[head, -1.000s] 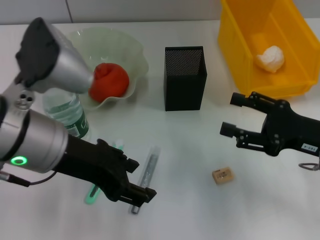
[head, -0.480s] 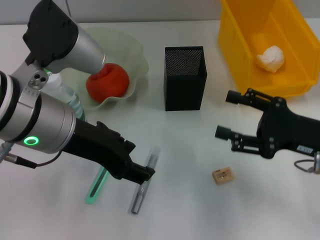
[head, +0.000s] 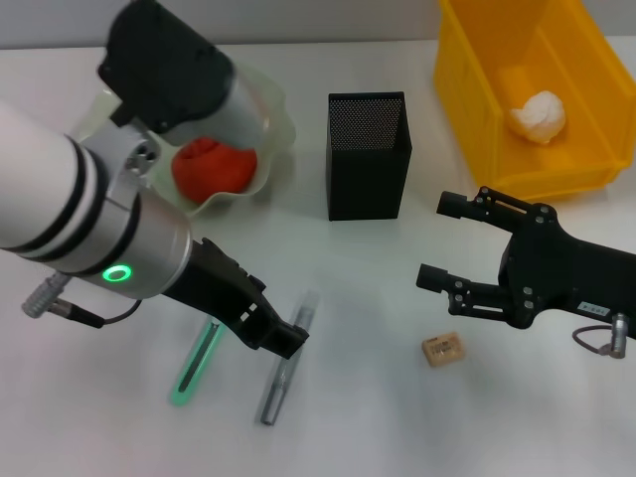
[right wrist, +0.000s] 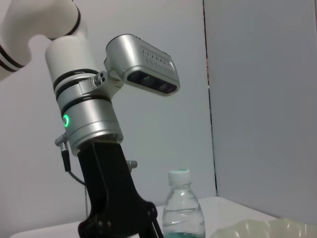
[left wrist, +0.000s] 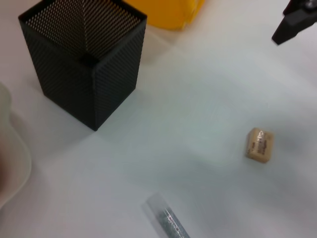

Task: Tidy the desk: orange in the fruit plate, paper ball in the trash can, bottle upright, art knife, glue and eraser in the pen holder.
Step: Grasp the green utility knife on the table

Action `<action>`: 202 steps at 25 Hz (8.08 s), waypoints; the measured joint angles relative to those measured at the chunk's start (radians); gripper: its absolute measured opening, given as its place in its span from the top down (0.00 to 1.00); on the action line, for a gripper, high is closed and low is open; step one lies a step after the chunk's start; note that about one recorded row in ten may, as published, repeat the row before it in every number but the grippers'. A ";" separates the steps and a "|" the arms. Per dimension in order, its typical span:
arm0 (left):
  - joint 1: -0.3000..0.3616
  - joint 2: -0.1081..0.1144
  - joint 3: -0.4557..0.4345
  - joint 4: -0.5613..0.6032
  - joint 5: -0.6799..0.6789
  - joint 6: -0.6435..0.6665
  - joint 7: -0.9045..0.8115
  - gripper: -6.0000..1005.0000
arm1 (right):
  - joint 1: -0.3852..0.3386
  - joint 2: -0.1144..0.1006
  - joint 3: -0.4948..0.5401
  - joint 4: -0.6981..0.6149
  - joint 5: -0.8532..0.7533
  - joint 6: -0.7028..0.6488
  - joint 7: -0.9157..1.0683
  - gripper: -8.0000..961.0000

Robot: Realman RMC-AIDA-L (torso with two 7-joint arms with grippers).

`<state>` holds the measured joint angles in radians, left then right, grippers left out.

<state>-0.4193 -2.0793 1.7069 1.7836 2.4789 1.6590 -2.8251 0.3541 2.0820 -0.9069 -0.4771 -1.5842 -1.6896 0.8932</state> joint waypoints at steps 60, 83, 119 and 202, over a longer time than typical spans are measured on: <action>-0.123 -0.001 0.007 -0.362 0.132 -0.131 -0.016 0.30 | 0.036 -0.001 0.007 0.077 0.003 0.038 -0.057 0.14; -0.147 -0.001 0.011 -0.429 0.138 -0.152 -0.007 0.31 | 0.033 -0.001 0.007 0.077 0.003 0.038 -0.057 0.14; -0.190 -0.001 0.011 -0.499 0.143 -0.168 0.013 0.49 | 0.029 0.000 0.008 0.077 0.003 0.035 -0.050 0.14; -0.245 -0.001 0.032 -0.582 0.144 -0.199 0.038 0.75 | 0.028 0.000 0.011 0.077 0.004 0.038 -0.047 0.14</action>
<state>-0.6639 -2.0800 1.7389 1.2016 2.6231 1.4602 -2.7872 0.3819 2.0815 -0.8958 -0.4003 -1.5800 -1.6520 0.8463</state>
